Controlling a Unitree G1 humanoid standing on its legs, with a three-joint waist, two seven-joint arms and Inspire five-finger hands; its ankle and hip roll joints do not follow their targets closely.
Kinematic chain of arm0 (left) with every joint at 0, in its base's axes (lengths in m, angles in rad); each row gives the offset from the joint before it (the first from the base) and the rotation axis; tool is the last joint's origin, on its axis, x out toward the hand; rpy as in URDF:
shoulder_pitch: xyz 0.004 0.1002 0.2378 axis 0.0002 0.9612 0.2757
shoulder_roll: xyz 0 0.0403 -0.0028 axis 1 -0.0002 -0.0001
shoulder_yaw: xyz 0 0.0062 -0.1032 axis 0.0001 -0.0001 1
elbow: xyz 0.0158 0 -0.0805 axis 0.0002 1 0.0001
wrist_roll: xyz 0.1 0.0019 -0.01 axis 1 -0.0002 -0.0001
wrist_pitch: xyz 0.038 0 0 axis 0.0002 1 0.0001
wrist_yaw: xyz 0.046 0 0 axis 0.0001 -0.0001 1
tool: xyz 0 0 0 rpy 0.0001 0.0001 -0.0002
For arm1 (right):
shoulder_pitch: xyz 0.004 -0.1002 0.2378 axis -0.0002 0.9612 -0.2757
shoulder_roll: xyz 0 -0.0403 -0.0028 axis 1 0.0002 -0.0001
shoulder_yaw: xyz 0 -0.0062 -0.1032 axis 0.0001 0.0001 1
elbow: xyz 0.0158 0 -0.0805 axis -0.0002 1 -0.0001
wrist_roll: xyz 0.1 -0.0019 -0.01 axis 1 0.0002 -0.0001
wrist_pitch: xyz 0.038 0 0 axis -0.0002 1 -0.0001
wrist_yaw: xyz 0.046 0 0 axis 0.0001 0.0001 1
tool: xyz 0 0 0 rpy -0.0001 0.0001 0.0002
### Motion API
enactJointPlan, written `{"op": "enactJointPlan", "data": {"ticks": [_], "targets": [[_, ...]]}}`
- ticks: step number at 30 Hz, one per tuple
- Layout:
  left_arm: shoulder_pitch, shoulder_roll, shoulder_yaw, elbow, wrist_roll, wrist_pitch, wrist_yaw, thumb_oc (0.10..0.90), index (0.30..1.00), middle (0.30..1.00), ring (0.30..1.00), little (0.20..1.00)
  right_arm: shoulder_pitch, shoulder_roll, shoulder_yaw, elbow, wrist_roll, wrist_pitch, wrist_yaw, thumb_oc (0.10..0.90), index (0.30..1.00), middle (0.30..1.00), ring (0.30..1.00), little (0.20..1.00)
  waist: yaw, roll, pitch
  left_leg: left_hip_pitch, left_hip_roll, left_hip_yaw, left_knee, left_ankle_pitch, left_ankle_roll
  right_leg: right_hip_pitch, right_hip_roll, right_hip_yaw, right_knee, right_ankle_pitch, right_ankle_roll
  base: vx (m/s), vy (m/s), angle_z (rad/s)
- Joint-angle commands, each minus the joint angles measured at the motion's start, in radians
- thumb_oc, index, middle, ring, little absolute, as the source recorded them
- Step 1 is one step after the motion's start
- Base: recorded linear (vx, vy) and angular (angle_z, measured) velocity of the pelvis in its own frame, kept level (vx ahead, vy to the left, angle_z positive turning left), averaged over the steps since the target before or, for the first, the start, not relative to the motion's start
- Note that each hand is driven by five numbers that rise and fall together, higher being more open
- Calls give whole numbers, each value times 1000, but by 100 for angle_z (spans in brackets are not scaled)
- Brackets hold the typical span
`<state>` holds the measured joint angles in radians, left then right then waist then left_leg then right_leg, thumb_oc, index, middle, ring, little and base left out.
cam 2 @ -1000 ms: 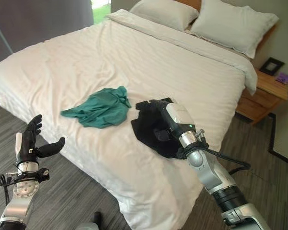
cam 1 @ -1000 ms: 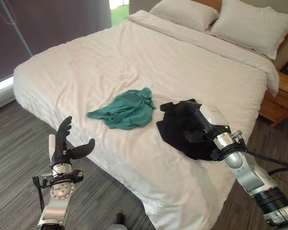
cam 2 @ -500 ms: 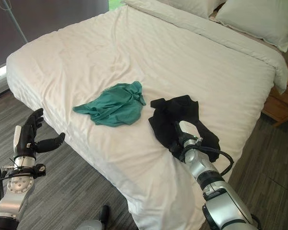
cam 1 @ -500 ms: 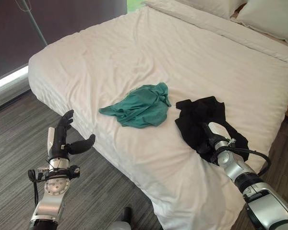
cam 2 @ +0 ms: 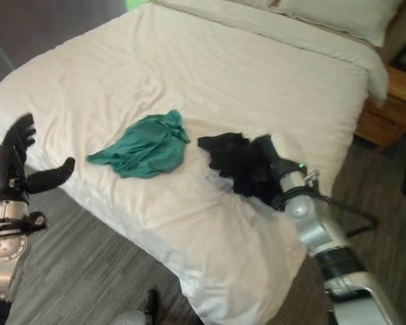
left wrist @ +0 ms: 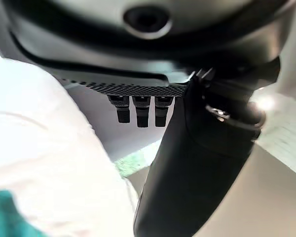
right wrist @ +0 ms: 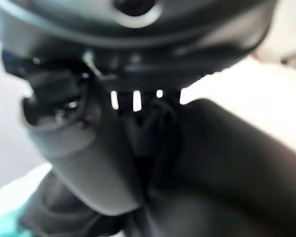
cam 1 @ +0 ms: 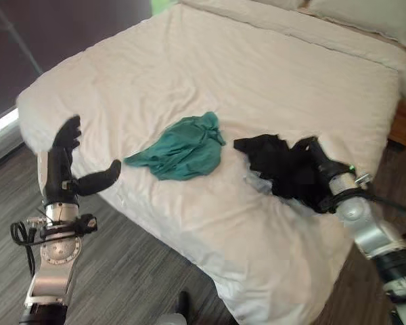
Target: Pick up bed clothes into laundry basket.
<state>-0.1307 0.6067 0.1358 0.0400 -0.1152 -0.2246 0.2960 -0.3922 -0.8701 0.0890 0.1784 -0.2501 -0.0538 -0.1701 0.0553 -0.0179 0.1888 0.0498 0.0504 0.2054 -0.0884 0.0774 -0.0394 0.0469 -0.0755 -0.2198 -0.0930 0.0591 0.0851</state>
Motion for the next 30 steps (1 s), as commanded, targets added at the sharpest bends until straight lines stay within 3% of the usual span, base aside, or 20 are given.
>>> {"op": "enactJointPlan", "data": {"ticks": [1,2,3,8,11,14,16,19,22,24,30], "targets": [[-159,82,-47,74,57,-42,38,800,900,900,900,900,-92,-165,-120,-62,62,-51,-116,400,300,300,300,300,-75,-48,-114,42,59,48,1,-110,-49,45,-90,4,6,-56,78,3,41,-44],[-174,83,-61,119,68,-27,32,800,900,900,900,900,-73,-192,-148,-88,65,-54,-113,400,300,300,300,300,-92,-48,-121,51,60,61,1,-115,-47,40,-90,18,6,-50,80,16,80,-52],[-178,75,-67,202,103,10,30,800,900,900,900,900,-21,-259,-214,-162,57,-69,-108,400,300,300,300,300,-137,-44,-133,69,59,93,1,-128,-44,36,-91,42,6,-42,91,26,102,-78],[-150,66,-38,341,215,75,35,800,900,900,900,900,212,-335,-436,-218,9,-75,-109,400,300,300,300,300,-197,-39,-150,90,57,139,1,-143,-40,20,-93,77,6,-25,100,11,57,-63],[-148,71,-41,444,292,113,53,800,900,900,900,900,395,-308,-591,-200,14,-76,-116,400,300,300,300,300,-226,-37,-154,94,53,152,1,-145,-37,11,-93,91,6,-14,103,3,43,-21],[-170,100,-57,609,396,178,90,800,900,900,900,900,524,-256,-679,-174,2,-68,-127,400,300,300,300,300,-257,-32,-156,96,52,170,1,-149,-35,0,-93,108,6,-7,106,13,32,-11],[-182,123,-66,654,430,197,96,800,900,900,900,900,566,-229,-707,-164,4,-65,-127,400,300,300,300,300,-266,-30,-157,97,51,176,1,-150,-35,-4,-92,115,6,-5,107,3,25,-12],[-211,199,-103,914,510,253,108,800,900,900,900,900,699,-148,-759,-101,-9,-57,-141,400,300,300,300,300,-299,-22,-157,101,48,202,1,-151,-33,-21,-87,140,6,4,112,7,38,-10],[-219,263,-129,1026,555,274,82,800,900,900,900,900,763,-86,-744,-24,5,-51,-142,400,300,300,300,300,-318,-13,-150,107,48,217,1,-157,-33,-26,-83,156,6,5,117,-9,24,-21],[-201,281,-154,1081,589,267,50,400,300,300,300,300,779,-55,-728,25,32,-51,-134,400,300,300,300,300,-327,-12,-146,111,48,230,1,-156,-32,-30,-79,167,6,8,117,-13,31,-18],[-154,320,-115,1071,567,248,32,400,300,300,300,300,787,-25,-711,99,89,-63,-106,400,300,300,300,300,-346,-8,-140,119,50,254,1,-156,-31,-40,-71,189,6,15,118,-26,31,-26]]}}
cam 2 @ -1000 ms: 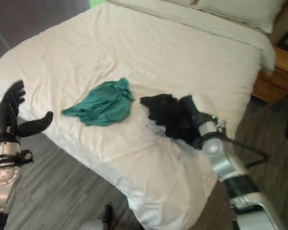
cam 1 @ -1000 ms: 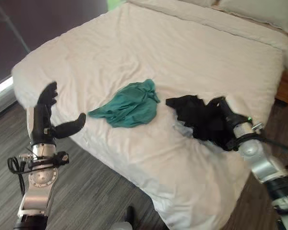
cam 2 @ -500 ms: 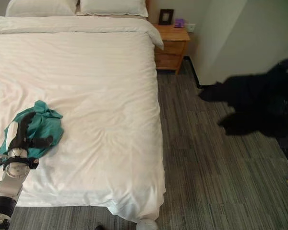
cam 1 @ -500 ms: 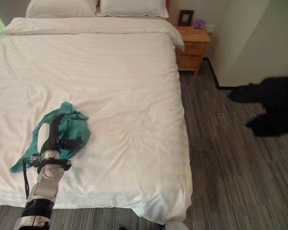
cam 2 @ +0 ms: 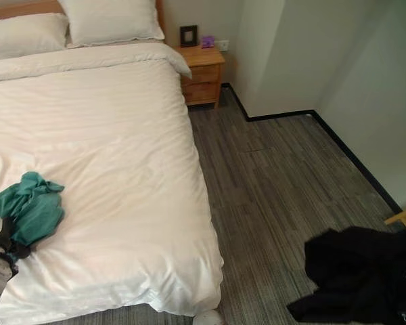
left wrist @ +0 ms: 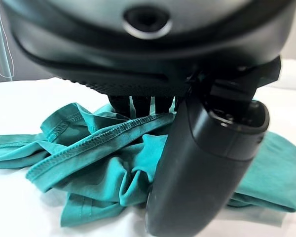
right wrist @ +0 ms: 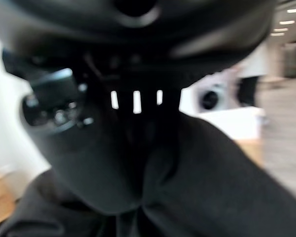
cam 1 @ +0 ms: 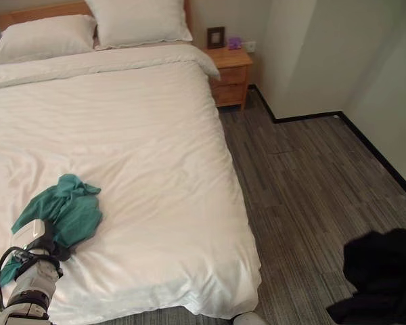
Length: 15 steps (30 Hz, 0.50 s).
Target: Pick up bed clothes into laundry basket.
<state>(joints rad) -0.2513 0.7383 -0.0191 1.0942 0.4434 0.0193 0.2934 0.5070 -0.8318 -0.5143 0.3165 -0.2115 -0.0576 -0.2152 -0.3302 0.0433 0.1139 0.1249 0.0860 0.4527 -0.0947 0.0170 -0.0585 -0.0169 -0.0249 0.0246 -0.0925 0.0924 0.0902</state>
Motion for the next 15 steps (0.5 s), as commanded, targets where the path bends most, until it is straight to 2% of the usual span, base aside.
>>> {"op": "enactJointPlan", "data": {"ticks": [1,5,6,8,10,11,12,13,15], "targets": [[-55,242,45,-32,-3,-2,49,400,300,300,300,300,-110,-70,-113,-29,63,-67,-56,400,300,300,300,300,31,-72,-62,47,14,14,7,-95,-11,18,-119,-49,5,-11,116,-60,47,-23],[-120,344,74,-294,17,-5,113,400,300,300,300,300,-114,-70,-119,-63,61,-84,-54,400,300,300,300,300,25,-77,-61,51,13,25,7,-96,-7,12,-120,-36,5,5,123,-60,64,-16],[-116,344,78,-300,18,-2,112,400,300,300,300,300,-114,-68,-119,-64,61,-84,-54,400,300,300,300,300,26,-77,-60,51,12,26,7,-96,-7,12,-120,-35,5,5,123,-41,62,-7],[-163,397,114,-532,54,-14,154,400,300,300,300,300,-106,-53,-125,-90,59,-90,-45,400,300,300,300,300,16,-86,-61,53,6,27,7,-100,-2,11,-127,-32,6,15,132,-68,109,-4],[-203,391,150,-644,44,-38,198,400,300,300,300,300,-99,-43,-130,-103,55,-91,-40,400,300,300,300,300,4,-93,-60,53,1,30,7,-104,1,7,-134,-27,7,30,143,-49,90,0],[-200,390,154,-648,45,-36,197,400,300,300,300,300,-98,-42,-131,-104,55,-90,-40,400,300,300,300,300,4,-94,-59,53,0,30,7,-104,1,7,-135,-26,7,30,144,-73,87,-1],[-247,350,186,-770,7,-62,250,400,300,300,300,300,-108,-17,-124,-118,50,-88,-43,400,300,300,300,300,-10,-101,-53,53,-5,42,7,-105,3,-4,-143,-19,10,69,163,-94,45,-3],[-271,322,191,-821,-10,-81,268,400,300,300,300,300,-117,2,-116,-123,50,-87,-51,400,300,300,300,300,-20,-104,-48,49,-4,48,7,-101,2,-11,-146,-18,14,94,171,-144,23,-6],[-324,249,185,-949,-34,-121,300,400,300,300,300,300,-135,26,-108,-147,31,-83,-68,400,300,300,300,300,-34,-106,-34,36,12,64,7,-94,1,-26,-153,-23,22,120,172,-179,-43,-16]]}}
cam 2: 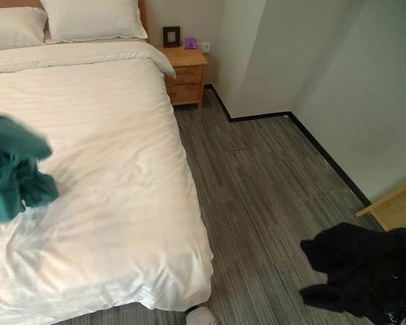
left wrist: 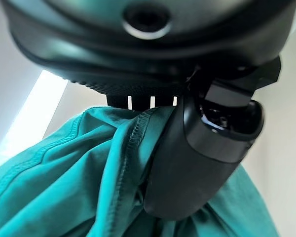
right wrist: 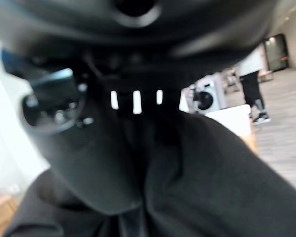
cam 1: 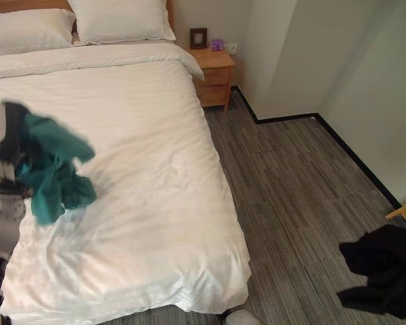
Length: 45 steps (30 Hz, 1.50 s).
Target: Pick up bed clothes into laundry basket.
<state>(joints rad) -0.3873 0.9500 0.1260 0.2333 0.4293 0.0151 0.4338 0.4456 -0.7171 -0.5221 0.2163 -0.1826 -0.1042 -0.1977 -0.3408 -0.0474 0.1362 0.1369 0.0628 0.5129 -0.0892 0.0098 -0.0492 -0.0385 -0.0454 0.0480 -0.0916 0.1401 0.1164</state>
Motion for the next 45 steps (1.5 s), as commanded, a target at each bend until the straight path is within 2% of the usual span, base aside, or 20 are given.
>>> {"op": "enactJointPlan", "data": {"ticks": [1,4,6,9,13,15,16,19,23,25,28,30,32,33,34,36,37,38,40,45], "targets": [[-209,-13,26,-168,-26,-142,158,400,300,300,300,300,-84,-68,-101,-70,-10,-34,-98,400,300,300,300,300,-33,-10,-47,14,46,14,2,-80,-6,-12,-141,-60,39,66,145,-156,-16,-24],[-211,-73,-4,-282,-15,-163,130,400,300,300,300,300,-104,-53,-98,-119,-40,-37,-116,400,300,300,300,300,-24,11,-34,2,62,39,2,-71,4,-12,-163,-130,105,-8,124,-215,93,-33],[-209,-119,-57,-390,14,-180,89,400,300,300,300,300,-171,-56,-63,-196,-93,-48,-147,400,300,300,300,300,18,44,-32,1,80,88,2,-56,14,42,-206,-281,229,-109,84,-348,87,-58],[-143,-195,-82,-469,9,-198,32,400,300,300,300,300,-240,-17,-4,-272,-130,-53,-146,400,300,300,300,300,65,47,-48,-5,84,171,2,-37,39,101,-247,-382,378,-149,77,-325,9,-101],[-27,-275,-64,-532,-18,-202,6,400,300,300,300,300,-299,30,84,-335,-168,-49,-132,400,300,300,300,300,133,45,-75,-13,80,274,4,-25,63,177,-293,-442,458,-117,98,-259,-45,-141],[25,-332,-94,-545,-78,-201,-6,400,300,300,300,300,-340,60,171,-372,-214,-42,-132,400,300,300,300,300,187,39,-93,-42,92,352,9,-9,66,246,-334,-473,442,-7,133,-417,-194,-165],[27,-331,-93,-546,-79,-200,-6,400,300,300,300,300,-340,62,175,-373,-218,-40,-134,400,300,300,300,300,191,39,-94,-39,92,361,8,-6,65,246,-333,-469,434,1,133,-289,-248,-158],[19,-383,-187,-518,-124,-199,-32,400,300,300,300,300,-353,51,229,-427,-233,-41,-136,400,300,300,300,300,214,43,-102,-56,160,437,25,91,3,306,-256,-461,274,-89,131,-306,-355,-115],[0,-435,-289,-478,-189,-186,-67,400,300,300,300,300,-389,21,288,-461,-234,-51,-148,400,300,300,300,300,213,84,-86,-69,303,485,55,228,-107,328,-120,-469,155,-331,35,-258,-382,-108],[-6,-460,-326,-470,-209,-179,-79,400,300,300,300,300,-425,-1,336,-469,-234,-55,-146,400,300,300,300,300,209,99,-71,-56,353,509,49,283,-146,335,-70,-458,117,-347,4,-257,-307,-92],[-5,-485,-359,-475,-241,-181,-91,400,300,300,300,300,-463,-22,382,-475,-251,-53,-157,400,300,300,300,300,205,108,-49,-55,369,496,42,302,-158,331,-47,-446,101,-347,-8,-378,-256,-41],[-28,-522,-413,-467,-294,-183,-91,400,300,300,300,300,-525,-30,454,-464,-243,-49,-161,400,300,300,300,300,244,94,0,-118,338,277,41,310,-166,315,-38,-388,75,-330,-23,-345,-211,-88],[-29,-523,-412,-475,-318,-198,-90,400,300,300,300,300,-545,-34,481,-472,-238,-58,-158,400,300,300,300,300,283,76,26,-181,249,19,70,245,-108,298,-36,-347,49,-298,-27,-257,-198,-145],[-34,-518,-407,-484,-339,-203,-92,400,300,300,300,300,-559,-44,496,-471,-237,-59,-156,400,300,300,300,300,302,65,35,-202,193,-123,117,178,-77,280,-39,-311,42,-278,-29,-205,-236,-66],[-36,-517,-407,-495,-350,-210,-96,400,300,300,300,300,-566,-56,503,-472,-235,-63,-154,400,300,300,300,300,314,57,38,-195,156,-204,142,133,-67,273,-39,-286,34,-270,-31,-152,-209,-49],[-41,-520,-410,-512,-367,-215,-102,400,300,300,300,300,-578,-68,514,-473,-234,-65,-151,400,300,300,300,300,318,53,43,-191,129,-256,171,94,-56,266,-36,-265,21,-254,-32,-114,-118,-147],[-59,-536,-425,-534,-398,-224,-103,400,300,300,300,300,-606,-84,533,-469,-232,-66,-152,400,300,300,300,300,315,45,47,-169,78,-318,255,5,-27,245,-36,-226,20,-227,-40,-92,-59,-106],[-59,-536,-425,-534,-398,-224,-103,400,300,300,300,300,-606,-84,533,-468,-232,-66,-152,400,300,300,300,300,315,45,47,-170,78,-318,256,4,-26,244,-36,-226,20,-226,-40,-114,-100,-77],[-73,-562,-452,-534,-409,-220,-111,400,300,300,300,300,-658,-86,567,-461,-211,-73,-138,400,300,300,300,300,315,48,52,-151,-14,-415,318,-88,14,218,-15,-159,25,-200,-48,-60,-57,-66],[-78,-569,-466,-523,-406,-203,-122,400,300,300,300,300,-633,-62,547,-471,-190,-88,-131,400,300,300,300,300,306,63,21,-68,-31,-398,226,-113,44,221,30,-119,25,-202,-50,60,-16,-87]]}}
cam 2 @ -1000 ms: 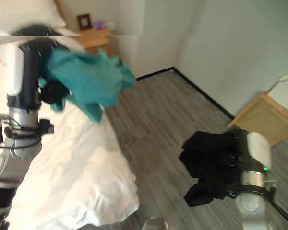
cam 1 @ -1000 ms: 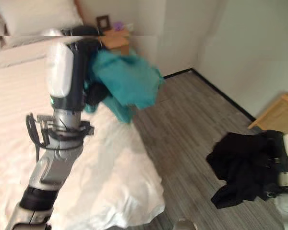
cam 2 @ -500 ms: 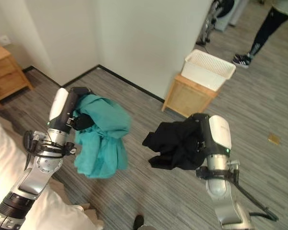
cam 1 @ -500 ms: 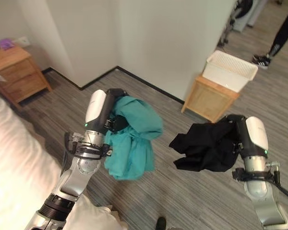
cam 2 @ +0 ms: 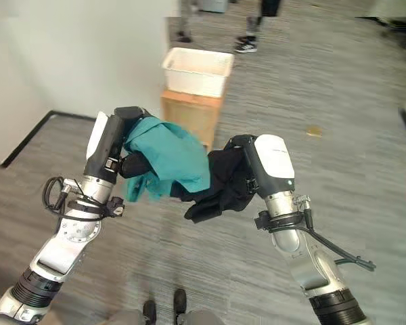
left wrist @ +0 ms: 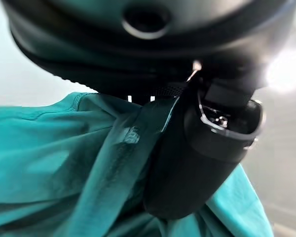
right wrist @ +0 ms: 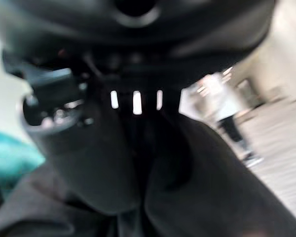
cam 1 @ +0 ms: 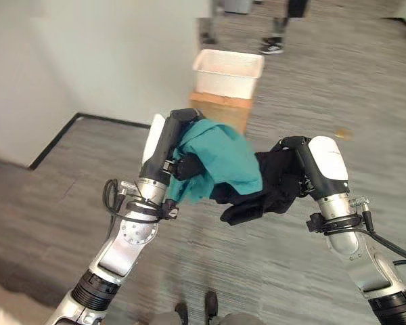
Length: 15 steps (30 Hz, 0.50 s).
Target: Pick up bed clothes into laundry basket.
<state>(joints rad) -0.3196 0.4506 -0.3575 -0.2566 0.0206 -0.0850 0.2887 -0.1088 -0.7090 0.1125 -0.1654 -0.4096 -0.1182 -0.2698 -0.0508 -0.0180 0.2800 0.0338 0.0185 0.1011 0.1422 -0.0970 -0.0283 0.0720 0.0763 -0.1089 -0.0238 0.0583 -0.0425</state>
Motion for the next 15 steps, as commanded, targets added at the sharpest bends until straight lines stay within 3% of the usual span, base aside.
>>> {"op": "enactJointPlan", "data": {"ticks": [1,10,11,13,15], "targets": [[-146,-70,16,-32,3,-104,23,400,300,300,300,300,-77,-70,-89,-91,37,-74,-58,400,300,300,300,300,18,33,-123,39,13,15,-12,-4,23,111,-92,38,-44,-120,109,109,-22,-84],[-179,-62,-12,112,88,-57,2,400,300,300,300,300,-71,-60,-107,-92,63,-78,-36,400,300,300,300,300,-8,33,-145,74,40,72,-57,11,-2,110,-83,11,-20,-148,101,54,-14,-10],[-205,-62,-23,180,94,-48,7,400,300,300,300,300,-93,-49,-88,-85,73,-75,-26,400,300,300,300,300,-10,26,-134,44,50,80,26,7,-13,112,-89,6,-8,-154,96,71,-57,-6],[-236,-57,-27,245,98,-32,16,400,300,300,300,300,-113,-49,-71,-79,76,-67,-24,400,300,300,300,300,-5,13,-113,-26,67,86,149,57,-36,124,-99,3,-8,-155,88,68,-61,-7],[-248,-54,-25,266,97,-31,23,400,300,300,300,300,-124,-51,-68,-74,77,-62,-27,400,300,300,300,300,-7,12,-107,-66,77,92,197,70,-43,124,-100,-4,-8,-158,85,83,-18,-1]]}}
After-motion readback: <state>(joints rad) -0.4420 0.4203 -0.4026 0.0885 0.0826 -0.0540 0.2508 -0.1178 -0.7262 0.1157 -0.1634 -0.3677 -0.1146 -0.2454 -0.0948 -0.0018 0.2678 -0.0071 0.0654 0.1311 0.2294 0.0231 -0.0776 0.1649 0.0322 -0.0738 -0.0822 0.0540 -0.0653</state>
